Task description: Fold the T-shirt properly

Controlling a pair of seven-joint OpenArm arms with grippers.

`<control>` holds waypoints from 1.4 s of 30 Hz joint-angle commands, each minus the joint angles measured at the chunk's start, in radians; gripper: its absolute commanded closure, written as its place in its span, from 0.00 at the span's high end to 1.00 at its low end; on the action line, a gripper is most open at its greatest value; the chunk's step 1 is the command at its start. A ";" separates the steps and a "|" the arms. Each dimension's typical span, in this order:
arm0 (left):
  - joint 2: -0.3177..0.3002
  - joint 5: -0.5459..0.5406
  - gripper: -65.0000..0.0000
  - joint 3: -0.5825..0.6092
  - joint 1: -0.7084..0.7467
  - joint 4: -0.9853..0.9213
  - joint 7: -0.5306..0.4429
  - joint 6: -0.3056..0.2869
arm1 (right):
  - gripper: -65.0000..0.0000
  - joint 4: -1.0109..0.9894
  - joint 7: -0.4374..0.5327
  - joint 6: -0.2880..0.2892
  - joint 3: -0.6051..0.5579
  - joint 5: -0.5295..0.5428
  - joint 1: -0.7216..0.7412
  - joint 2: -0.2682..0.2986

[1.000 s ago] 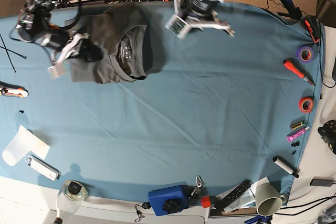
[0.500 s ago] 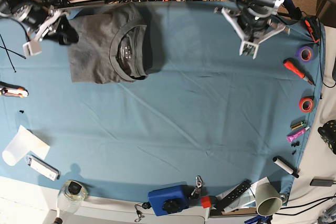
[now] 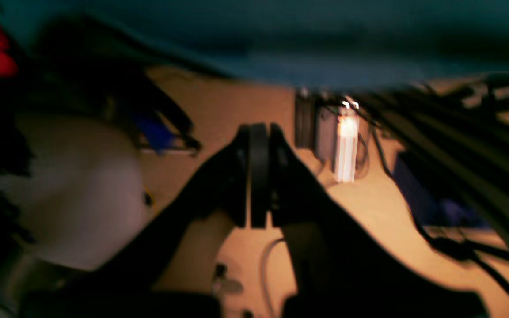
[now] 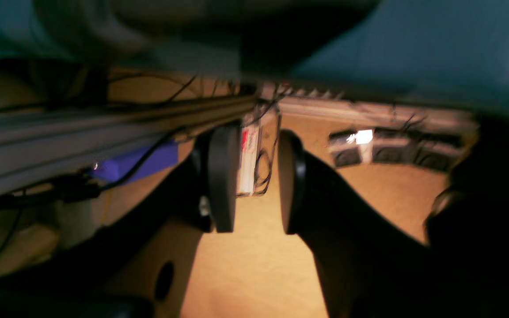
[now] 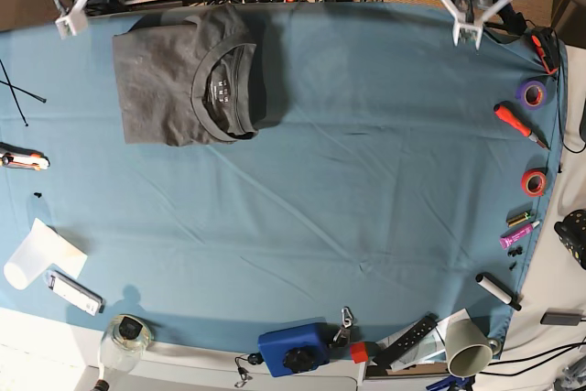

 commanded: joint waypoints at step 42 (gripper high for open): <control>0.008 0.030 0.00 -0.002 -0.468 -1.560 -1.030 -0.154 | 0.26 -1.245 0.897 0.001 -0.673 -1.012 0.540 0.006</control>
